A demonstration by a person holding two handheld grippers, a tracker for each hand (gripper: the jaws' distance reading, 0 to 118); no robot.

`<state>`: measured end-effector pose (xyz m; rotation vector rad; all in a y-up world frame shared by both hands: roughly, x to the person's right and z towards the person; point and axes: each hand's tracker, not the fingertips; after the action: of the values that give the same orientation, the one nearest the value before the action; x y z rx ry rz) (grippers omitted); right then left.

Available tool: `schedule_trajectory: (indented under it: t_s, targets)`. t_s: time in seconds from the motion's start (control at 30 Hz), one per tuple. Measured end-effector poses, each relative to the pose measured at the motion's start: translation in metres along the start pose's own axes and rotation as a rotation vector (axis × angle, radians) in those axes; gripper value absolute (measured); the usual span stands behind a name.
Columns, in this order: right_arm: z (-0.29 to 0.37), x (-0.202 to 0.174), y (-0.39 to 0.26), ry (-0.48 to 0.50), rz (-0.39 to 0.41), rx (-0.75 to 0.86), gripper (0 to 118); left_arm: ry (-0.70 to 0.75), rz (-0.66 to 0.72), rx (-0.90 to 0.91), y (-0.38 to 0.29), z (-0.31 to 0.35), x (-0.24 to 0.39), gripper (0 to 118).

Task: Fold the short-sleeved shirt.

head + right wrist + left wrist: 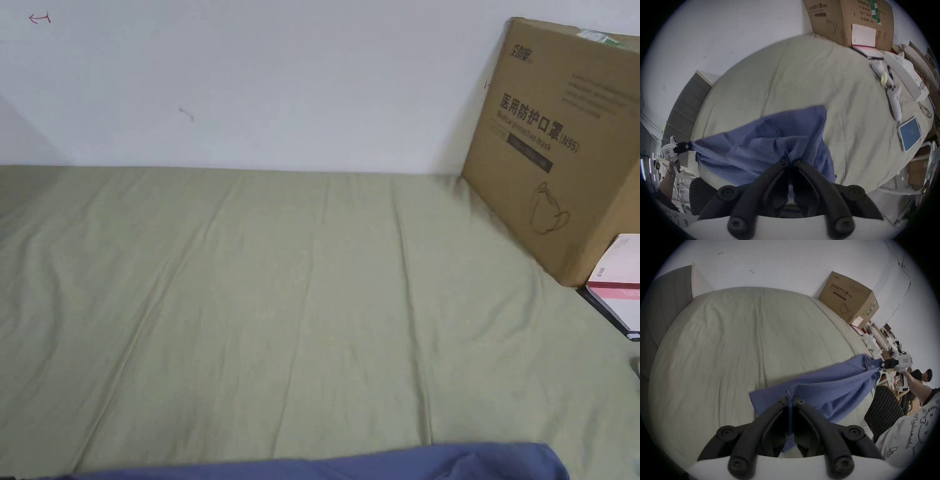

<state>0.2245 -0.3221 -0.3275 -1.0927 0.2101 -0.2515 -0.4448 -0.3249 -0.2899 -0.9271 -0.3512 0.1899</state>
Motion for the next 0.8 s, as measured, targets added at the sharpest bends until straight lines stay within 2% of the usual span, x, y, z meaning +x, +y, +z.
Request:
schedule_trajectory:
  t_s: [0.07,0.13,0.17,0.2,0.23,0.27,0.3,0.33,0.43,0.5,0.63,0.7,0.73,0.77,0.8]
  targets:
    - [-0.006,-0.002,-0.003,-0.008,-0.001,-0.005,3,0.0,0.019,-0.004,-0.009,0.001,-0.002,6]
    - [-0.013,0.009,-0.004,-0.014,-0.025,-0.006,5,0.015,0.039,0.002,-0.015,0.004,-0.001,16]
    - [-0.013,0.009,-0.004,-0.008,-0.046,-0.008,10,0.027,0.041,0.002,-0.017,0.006,0.0,23]
    - [-0.013,0.009,-0.004,-0.003,-0.069,-0.017,40,0.057,0.039,0.012,-0.018,0.009,-0.001,39]
    - [-0.014,0.01,-0.003,-0.012,-0.081,-0.033,74,0.07,0.043,0.021,-0.019,0.013,0.0,61]
    - [-0.012,0.008,-0.003,-0.022,-0.079,-0.029,97,0.079,0.059,0.03,-0.019,0.016,0.001,88]
    - [-0.008,0.005,-0.003,-0.04,-0.067,-0.003,103,0.083,0.074,0.038,-0.019,0.02,0.004,114]
    - [-0.004,0.001,-0.001,-0.043,-0.041,0.016,103,0.08,0.079,0.072,-0.02,0.026,0.008,118]
    - [0.006,-0.019,0.003,-0.113,0.067,0.063,103,0.097,0.083,0.194,-0.013,0.044,0.034,118]
    - [0.019,-0.035,0.002,-0.07,0.115,0.157,103,0.159,0.068,0.284,-0.009,0.054,0.059,118]
    - [0.051,-0.065,0.002,0.064,0.115,0.378,103,0.346,0.006,0.423,0.003,0.067,0.115,118]
    - [0.062,-0.079,0.003,0.095,0.084,0.413,103,0.398,0.016,0.462,0.007,0.07,0.14,116]
    - [0.065,-0.084,0.004,0.108,0.069,0.415,101,0.38,0.027,0.453,0.008,0.069,0.146,111]
    - [0.069,-0.091,0.004,0.131,0.049,0.436,97,0.333,0.04,0.46,0.009,0.07,0.154,99]
    - [0.072,-0.095,0.002,0.159,0.034,0.461,76,0.301,0.039,0.468,0.01,0.07,0.162,67]
